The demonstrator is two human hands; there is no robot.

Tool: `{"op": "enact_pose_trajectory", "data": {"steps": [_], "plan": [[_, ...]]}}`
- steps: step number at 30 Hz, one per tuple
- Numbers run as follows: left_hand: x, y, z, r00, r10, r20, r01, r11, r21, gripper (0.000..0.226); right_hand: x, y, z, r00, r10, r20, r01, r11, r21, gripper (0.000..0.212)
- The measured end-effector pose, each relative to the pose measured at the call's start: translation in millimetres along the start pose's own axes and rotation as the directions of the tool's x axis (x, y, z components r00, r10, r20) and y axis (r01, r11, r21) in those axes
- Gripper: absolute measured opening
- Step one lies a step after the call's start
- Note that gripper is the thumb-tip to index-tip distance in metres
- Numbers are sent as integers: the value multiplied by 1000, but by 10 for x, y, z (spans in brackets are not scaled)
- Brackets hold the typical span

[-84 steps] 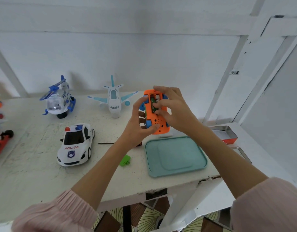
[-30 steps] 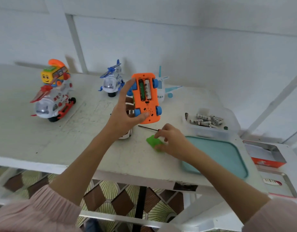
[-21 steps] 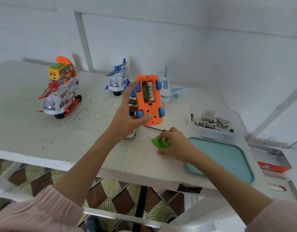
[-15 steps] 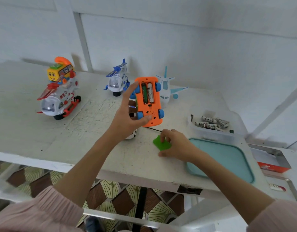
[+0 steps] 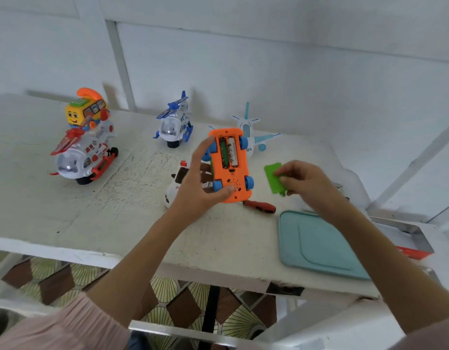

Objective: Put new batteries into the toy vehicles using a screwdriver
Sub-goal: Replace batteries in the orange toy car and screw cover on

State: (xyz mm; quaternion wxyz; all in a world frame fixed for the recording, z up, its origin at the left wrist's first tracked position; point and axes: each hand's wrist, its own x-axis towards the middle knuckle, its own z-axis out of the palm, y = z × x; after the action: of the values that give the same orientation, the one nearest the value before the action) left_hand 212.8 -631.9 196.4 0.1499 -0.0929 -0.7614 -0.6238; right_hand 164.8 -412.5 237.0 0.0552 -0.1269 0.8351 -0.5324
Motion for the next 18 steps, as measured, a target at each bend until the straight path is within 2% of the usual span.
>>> {"op": "enact_pose_trajectory", "data": {"steps": [4, 9, 14, 18], "plan": [[-102, -104, 193, 996, -37, 84, 36, 999, 11, 89, -16, -89, -149, 998, -14, -57, 26, 977, 211, 31], [-205, -243, 352, 989, -63, 130, 66, 998, -21, 88, -161, -90, -15, 998, -49, -38, 58, 954, 294, 30], [-247, -323, 393, 991, -83, 108, 88, 995, -37, 86, -252, -30, 183, 994, -39, 101, 7, 955, 298, 25], [-265, -340, 403, 990, -99, 99, 106, 992, -65, 78, -253, -4, 262, 987, -26, 159, -15, 968, 252, 25]]}}
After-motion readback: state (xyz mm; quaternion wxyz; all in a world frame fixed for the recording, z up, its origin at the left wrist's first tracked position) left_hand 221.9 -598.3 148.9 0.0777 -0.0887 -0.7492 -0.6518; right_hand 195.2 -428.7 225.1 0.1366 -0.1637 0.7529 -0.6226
